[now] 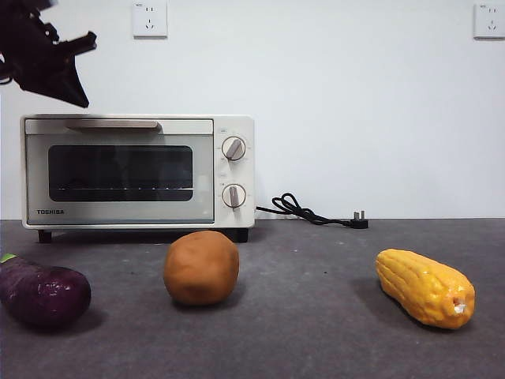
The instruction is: Take the eggplant from the table,put the eggplant in the oven
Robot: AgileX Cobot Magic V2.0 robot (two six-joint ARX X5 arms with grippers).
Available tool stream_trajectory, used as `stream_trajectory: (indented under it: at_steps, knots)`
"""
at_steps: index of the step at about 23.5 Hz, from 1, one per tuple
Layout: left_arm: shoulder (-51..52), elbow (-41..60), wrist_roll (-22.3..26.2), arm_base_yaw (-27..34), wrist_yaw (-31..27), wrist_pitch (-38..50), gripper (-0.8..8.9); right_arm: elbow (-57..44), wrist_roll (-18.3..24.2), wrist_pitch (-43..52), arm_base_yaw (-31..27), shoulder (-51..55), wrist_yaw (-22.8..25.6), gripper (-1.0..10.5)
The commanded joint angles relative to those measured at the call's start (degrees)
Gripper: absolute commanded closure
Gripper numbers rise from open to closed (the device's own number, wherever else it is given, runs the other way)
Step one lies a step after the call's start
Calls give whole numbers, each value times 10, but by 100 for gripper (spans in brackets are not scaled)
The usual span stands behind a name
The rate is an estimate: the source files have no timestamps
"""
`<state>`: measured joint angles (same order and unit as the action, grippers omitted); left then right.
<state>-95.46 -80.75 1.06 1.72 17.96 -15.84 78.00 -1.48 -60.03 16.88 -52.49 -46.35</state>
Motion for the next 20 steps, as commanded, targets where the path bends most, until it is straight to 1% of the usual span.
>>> stream_trajectory:
  at_steps: [1,10,16,17,20]
  knots:
    - [-13,0,7,0,0,7,819,3,7,2,1,-2,1,379]
    - [-47,0,7,0,0,2,819,3,7,-1,1,-17,1,379]
    - [-58,0,7,-5,5,-42,819,3,12,0,1,-18,1,379]
    - [-58,0,10,-7,10,-54,819,3,14,0,1,-19,1,379]
    - [-58,0,18,-8,59,-88,819,3,16,0,1,-22,1,379]
